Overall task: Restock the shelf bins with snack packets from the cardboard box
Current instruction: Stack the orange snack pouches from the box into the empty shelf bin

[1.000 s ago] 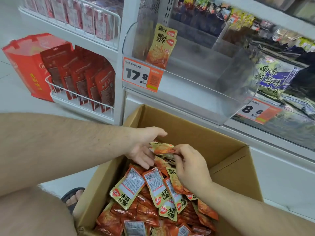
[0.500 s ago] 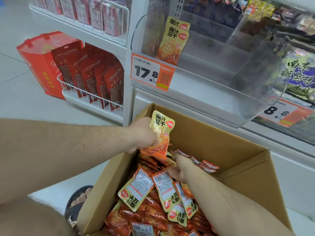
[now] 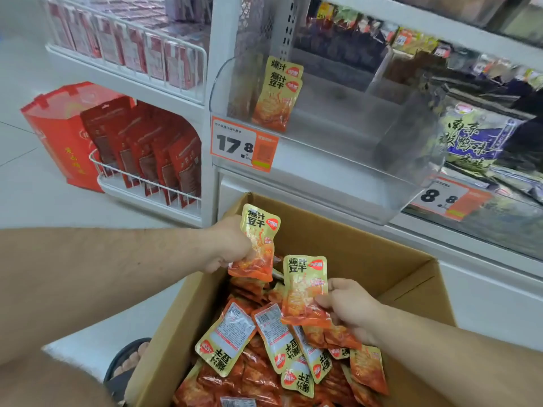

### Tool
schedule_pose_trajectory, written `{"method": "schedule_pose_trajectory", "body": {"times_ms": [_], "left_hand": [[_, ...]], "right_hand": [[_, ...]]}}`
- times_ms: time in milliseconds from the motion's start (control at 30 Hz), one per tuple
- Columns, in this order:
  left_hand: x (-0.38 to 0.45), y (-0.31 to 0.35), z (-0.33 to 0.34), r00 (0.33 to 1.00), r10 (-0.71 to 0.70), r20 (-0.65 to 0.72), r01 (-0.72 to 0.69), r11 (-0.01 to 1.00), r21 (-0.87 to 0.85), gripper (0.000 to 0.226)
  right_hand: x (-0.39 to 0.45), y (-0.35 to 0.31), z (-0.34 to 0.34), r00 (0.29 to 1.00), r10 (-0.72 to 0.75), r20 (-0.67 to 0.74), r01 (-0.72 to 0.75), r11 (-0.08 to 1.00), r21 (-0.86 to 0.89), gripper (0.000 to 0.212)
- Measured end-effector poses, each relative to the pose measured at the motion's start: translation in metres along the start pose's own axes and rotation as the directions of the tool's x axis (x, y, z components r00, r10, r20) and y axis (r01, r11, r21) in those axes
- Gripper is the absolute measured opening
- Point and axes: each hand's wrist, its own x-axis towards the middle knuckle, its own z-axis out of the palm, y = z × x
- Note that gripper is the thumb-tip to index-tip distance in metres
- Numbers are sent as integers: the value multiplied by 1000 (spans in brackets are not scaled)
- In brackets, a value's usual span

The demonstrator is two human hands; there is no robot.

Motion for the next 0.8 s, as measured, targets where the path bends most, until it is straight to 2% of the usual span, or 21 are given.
{"method": "schedule_pose_trajectory", "body": {"times_ms": [67, 167, 267, 367, 500, 667, 800], "left_hand": [[-8, 5, 1, 999, -14, 49, 14, 1000, 5, 37], [-21, 13, 7, 972, -22, 233, 25, 1000, -9, 48], [-41, 26, 22, 936, 18, 351, 3, 998, -60, 57], [-54, 35, 31, 897, 100, 431, -33, 987, -160, 62], [-62, 41, 29, 896, 203, 395, -123, 968, -220, 43], [-60, 54, 15, 929, 305, 209, -256, 939, -231, 49], [-69, 72, -2, 900, 369, 232, -310, 916, -255, 48]], "right_hand": [[-39, -8, -19, 991, -119, 60, 113, 989, 96, 14], [-69, -22, -25, 969, -235, 79, 214, 954, 211, 17], [-73, -29, -13, 959, -277, 52, 262, 945, 198, 15], [-73, -33, -4, 966, -258, -9, 257, 953, 159, 10], [-76, -46, 0, 957, -278, -83, 287, 948, 139, 5], [-94, -88, -6, 933, -341, -116, 360, 897, 258, 32], [-98, -124, -18, 913, -406, 31, 406, 914, -2, 14]]}}
